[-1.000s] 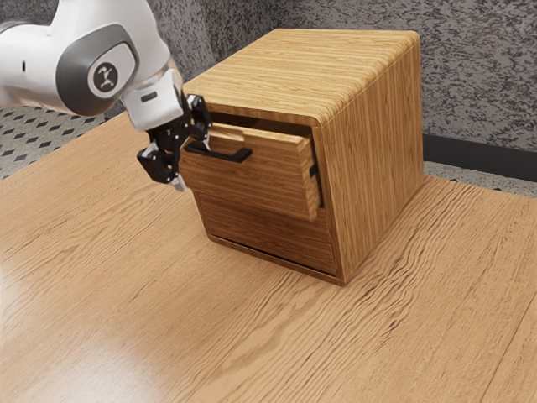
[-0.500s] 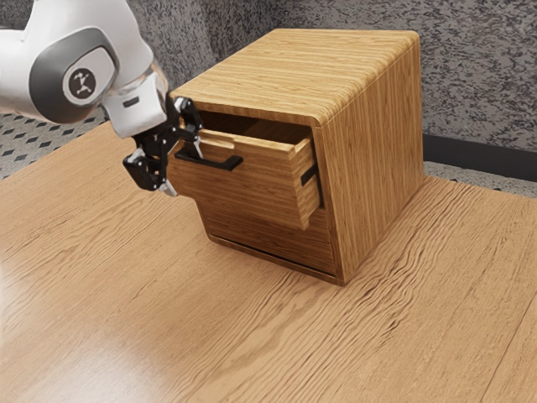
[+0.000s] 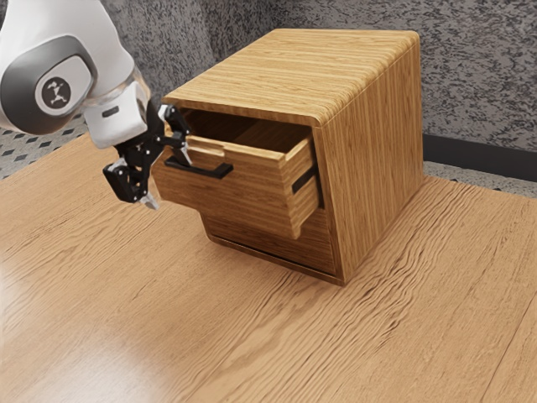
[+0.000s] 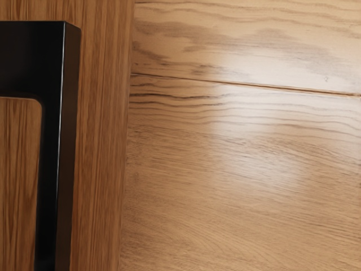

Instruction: Pull the drawer handle with one arm to open the drawer

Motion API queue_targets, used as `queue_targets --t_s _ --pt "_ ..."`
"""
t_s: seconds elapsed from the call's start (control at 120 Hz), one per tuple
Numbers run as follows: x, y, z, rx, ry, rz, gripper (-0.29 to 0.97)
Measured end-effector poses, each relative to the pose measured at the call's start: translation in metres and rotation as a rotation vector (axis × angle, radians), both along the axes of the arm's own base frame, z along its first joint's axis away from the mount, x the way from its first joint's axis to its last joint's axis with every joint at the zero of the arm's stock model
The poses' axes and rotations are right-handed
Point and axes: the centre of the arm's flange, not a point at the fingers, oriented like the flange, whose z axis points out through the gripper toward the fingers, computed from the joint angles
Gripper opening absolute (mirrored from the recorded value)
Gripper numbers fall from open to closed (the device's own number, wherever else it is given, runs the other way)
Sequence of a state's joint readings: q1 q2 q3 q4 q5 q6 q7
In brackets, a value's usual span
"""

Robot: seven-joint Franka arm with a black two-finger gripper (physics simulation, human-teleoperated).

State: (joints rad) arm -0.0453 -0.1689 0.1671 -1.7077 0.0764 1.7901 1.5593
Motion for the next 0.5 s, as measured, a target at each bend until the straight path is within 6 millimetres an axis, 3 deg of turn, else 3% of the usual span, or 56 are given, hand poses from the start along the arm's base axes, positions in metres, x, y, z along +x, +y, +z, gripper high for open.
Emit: queue_targets --t_s 0.167,0.5 --pt "0.0 -0.015 -0.009 -0.002 0.02 -0.028 0.67" --pt "-0.022 -0.015 -0.013 -0.014 0.026 -0.029 0.69"
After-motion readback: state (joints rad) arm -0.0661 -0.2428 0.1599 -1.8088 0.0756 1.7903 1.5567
